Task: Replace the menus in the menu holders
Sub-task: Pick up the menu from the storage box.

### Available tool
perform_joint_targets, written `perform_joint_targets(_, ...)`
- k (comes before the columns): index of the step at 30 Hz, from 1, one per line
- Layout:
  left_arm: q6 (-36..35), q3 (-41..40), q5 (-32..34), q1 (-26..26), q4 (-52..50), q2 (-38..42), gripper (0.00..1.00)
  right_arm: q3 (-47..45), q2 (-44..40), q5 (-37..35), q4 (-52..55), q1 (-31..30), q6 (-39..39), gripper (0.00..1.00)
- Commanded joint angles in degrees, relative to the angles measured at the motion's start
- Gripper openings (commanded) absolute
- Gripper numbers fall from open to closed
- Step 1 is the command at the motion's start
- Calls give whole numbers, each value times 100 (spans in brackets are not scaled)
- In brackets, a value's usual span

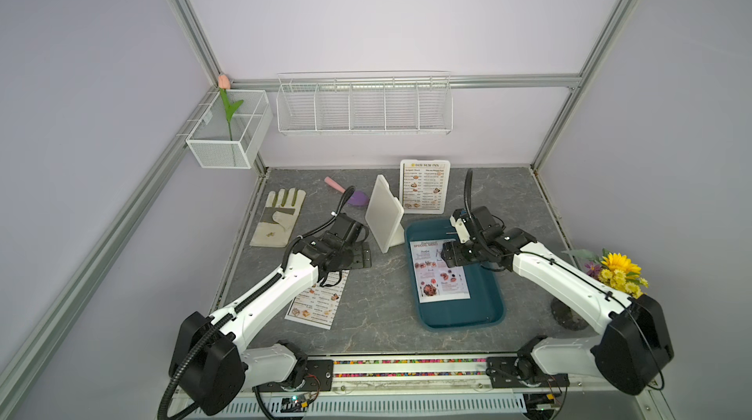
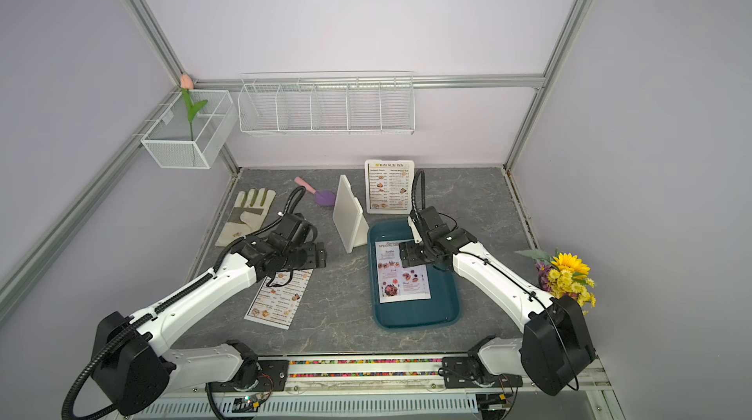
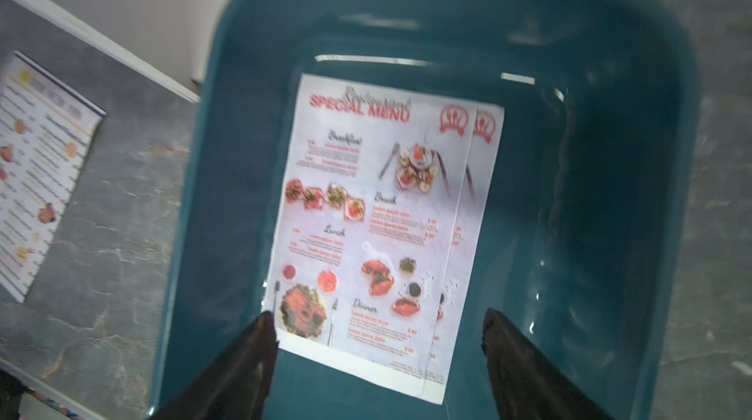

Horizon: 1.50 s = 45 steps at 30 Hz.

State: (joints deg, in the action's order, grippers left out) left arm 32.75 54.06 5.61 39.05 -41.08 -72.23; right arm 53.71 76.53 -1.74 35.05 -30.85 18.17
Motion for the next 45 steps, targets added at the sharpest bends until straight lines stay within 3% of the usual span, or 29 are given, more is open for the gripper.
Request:
perform_joint_targets(1, 298, -88, -553, 486, 631, 39, 93, -269, 125, 193, -437, 137, 318, 82)
perform_joint_targets(13, 644, -190, -1037, 1073, 1471, -399, 88, -501, 1160, 776, -1334, 246, 405, 78)
perform_joint_targets(33, 703, 232, -958, 1390, 1650, -1192, 89, -691, 1151, 409, -1286, 281, 297, 81)
perform_joint_targets(45, 698, 368, -1035, 1396, 1715, -1567, 89, -985, 1306, 1131, -1781, 289, 507, 78)
